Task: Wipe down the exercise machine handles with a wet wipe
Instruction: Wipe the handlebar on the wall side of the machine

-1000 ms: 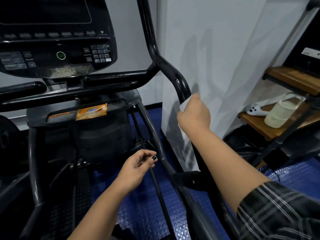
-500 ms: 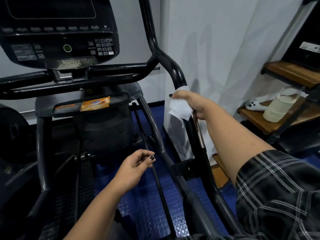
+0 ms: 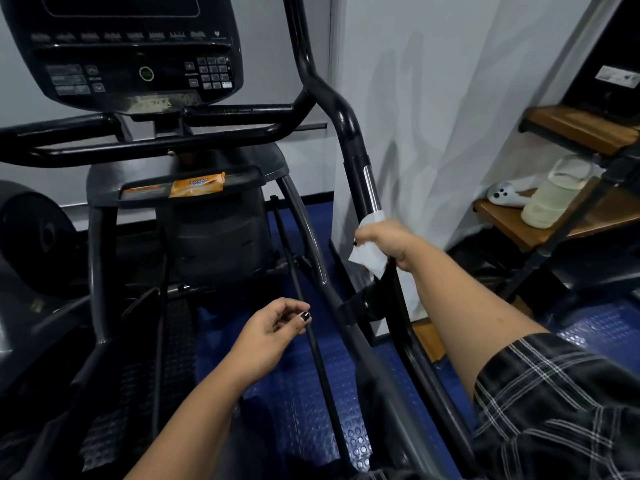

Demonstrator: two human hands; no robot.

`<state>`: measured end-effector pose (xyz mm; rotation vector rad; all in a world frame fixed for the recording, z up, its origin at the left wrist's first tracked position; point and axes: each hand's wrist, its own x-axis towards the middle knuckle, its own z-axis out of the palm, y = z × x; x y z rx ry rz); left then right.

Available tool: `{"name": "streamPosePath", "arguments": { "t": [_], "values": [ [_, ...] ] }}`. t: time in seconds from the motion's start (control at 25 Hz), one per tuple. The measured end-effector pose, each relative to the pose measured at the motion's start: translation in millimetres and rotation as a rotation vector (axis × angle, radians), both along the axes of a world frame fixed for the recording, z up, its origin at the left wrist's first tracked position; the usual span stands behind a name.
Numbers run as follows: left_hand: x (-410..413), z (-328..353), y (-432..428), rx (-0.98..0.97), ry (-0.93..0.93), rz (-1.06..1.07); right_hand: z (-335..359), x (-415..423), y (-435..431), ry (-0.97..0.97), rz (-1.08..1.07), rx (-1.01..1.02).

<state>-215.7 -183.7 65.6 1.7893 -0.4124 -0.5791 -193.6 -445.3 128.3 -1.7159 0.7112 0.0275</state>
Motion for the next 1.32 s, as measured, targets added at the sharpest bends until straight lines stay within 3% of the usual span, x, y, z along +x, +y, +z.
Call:
{"name": "streamPosePath", "arguments": {
  "t": [0.12, 0.32, 0.64, 0.92, 1.04, 1.32],
  "values": [
    [-14, 0, -3, 0.011, -0.002, -0.013, -25, -13, 9, -0.114, -0.126, -0.136],
    [-24, -4, -2, 0.001, -0.006, -0.001, -44, -33, 23, -0.052, -0.177, -0.567],
    [-6, -9, -5, 0.004, -0.018, 0.0, -74, -63, 34, -0.244, -0.169, -0.716],
    [25, -5, -17, -0.021, -0.028, -0.021, -57, -42, 32, -0.169, -0.187, -0.965],
    [37, -1, -24, -0.031, -0.023, -0.036, -28, -12, 34, -0.15, -0.195, -0.975],
    [72, -1, -29, -0.045, -0.001, -0.026, 53, 71, 16, -0.155, -0.228, -0.67]
  ]
}}
